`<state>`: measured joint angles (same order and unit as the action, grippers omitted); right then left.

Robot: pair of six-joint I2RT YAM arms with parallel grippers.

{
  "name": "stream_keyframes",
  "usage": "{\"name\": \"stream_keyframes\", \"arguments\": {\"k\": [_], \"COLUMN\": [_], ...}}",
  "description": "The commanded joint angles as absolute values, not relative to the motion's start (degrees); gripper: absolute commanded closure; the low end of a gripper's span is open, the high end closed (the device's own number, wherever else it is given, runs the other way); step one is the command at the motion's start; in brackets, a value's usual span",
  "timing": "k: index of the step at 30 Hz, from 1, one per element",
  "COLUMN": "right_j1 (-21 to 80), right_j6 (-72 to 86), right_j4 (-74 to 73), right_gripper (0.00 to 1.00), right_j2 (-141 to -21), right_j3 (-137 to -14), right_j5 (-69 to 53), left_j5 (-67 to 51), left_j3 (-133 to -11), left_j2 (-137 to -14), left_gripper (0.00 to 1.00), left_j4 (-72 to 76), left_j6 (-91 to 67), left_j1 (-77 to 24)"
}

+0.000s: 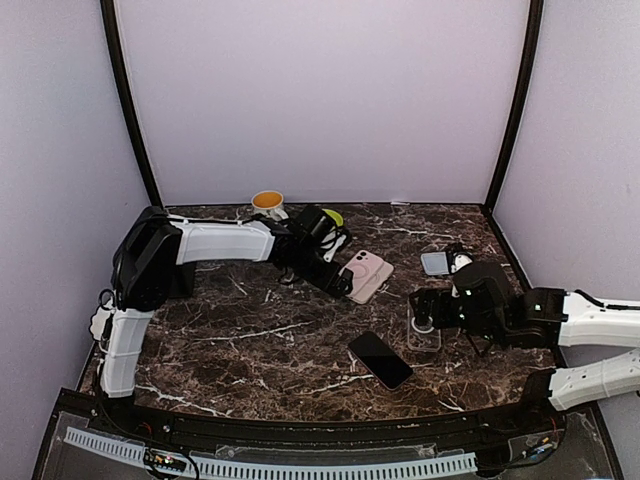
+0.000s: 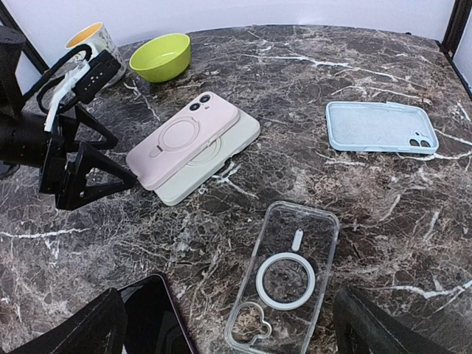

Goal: Take the phone out of the phone case
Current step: Pick up the phone with the phone case from the center of the board.

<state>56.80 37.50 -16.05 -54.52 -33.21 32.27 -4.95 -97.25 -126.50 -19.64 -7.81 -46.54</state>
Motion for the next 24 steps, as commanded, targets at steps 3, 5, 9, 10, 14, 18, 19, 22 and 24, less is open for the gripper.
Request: {"name": "stream_keyframes", "arguments": {"k": [3,5,9,10,14,18,19,22,24], "right_j1": [56.3,56.2,56.2,56.1,56.2,56.2,56.2,56.1,56.2], "right_j6": [39.7,39.9,39.6,39.6,39.4,39.5,39.4,39.3,39.1], "right_j4": [-16.3,-16.1,-15.3,-15.0,-14.4,-13.9,-13.7,-13.7,-13.8], "right_gripper": [0.01,0.01,0.02,0.01,0.01,0.01,0.01,0.01,0.01], "right_j2": [-53.8,-54.2,-55.3,-55.6,-57.0,-57.8,-57.8,-57.8,-57.5], "right_j3": [-31.3,-31.1,-31.0,-31.0,-31.0,-30.7,-30.6,-30.5,-30.5], "right_j5": [30.5,30.1,29.4,29.3,28.8,28.3,28.1,28.0,27.9], "left_j5": [-9.2,-9.3,-8.8,-9.0,-9.6,-7.5,-6.9,-3.6,-1.6], "left_j3": [-102.9,-103.4,-103.5,-103.4,-103.5,-103.4,-103.4,-103.4,-103.4], "left_j2": [-129.5,-130.5,-132.1,-132.3,-133.4,-134.1,-134.3,-134.7,-135.1], "left_gripper": [0.01,0.01,0.01,0.01,0.01,0.01,0.02,0.06,0.11], "left_j4": [-21.6,-21.1,-19.2,-18.9,-17.6,-16.5,-16.2,-15.8,-15.8], "left_j6": [-6.7,-7.4,-8.3,-8.4,-9.0,-8.4,-8.2,-7.5,-7.2], "left_j1": [-46.3,-46.3,-46.4,-46.3,-46.5,-47.2,-47.5,-48.0,-48.1]}}
